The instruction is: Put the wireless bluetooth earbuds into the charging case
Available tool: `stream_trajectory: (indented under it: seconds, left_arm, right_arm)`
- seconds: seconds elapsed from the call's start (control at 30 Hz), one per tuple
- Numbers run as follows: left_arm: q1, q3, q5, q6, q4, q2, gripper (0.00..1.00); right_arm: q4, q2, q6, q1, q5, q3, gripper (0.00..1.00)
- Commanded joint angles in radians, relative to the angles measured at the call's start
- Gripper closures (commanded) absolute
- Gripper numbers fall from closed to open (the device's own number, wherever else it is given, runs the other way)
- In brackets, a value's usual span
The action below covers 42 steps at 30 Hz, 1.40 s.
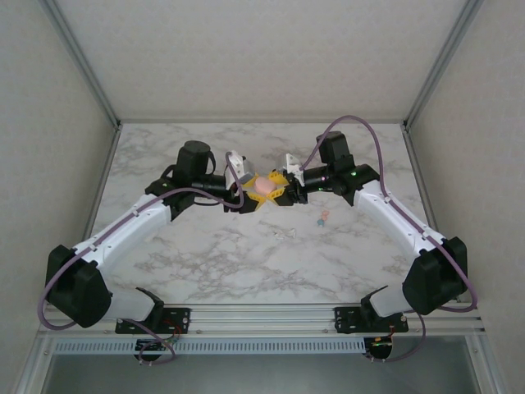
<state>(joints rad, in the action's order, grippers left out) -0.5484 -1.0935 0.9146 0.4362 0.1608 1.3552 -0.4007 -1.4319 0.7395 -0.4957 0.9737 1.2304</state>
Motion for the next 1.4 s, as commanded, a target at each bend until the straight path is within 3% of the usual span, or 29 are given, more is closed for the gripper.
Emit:
stream_trajectory:
  seconds: [0.0, 0.17, 0.47, 1.37]
  left_arm:
    - [-0.007, -0.047, 0.015, 0.015, 0.016, 0.001, 0.49]
    - [-0.008, -0.057, 0.027, 0.014, 0.017, 0.008, 0.52]
    - [-0.007, -0.05, 0.003, 0.014, 0.006, -0.002, 0.44]
    - [-0.002, -0.054, 0.006, 0.033, 0.029, -0.001, 0.48]
  right_arm:
    - [0.006, 0.004, -0.014, -0.006, 0.033, -0.008, 0.65]
    - [0.004, -0.002, -0.009, -0.007, 0.026, -0.009, 0.65]
    - [-0.021, -0.008, 0.011, -0.006, 0.008, -0.002, 0.65]
    - [0.01, 0.031, -0.023, -0.006, 0.016, -0.021, 0.65]
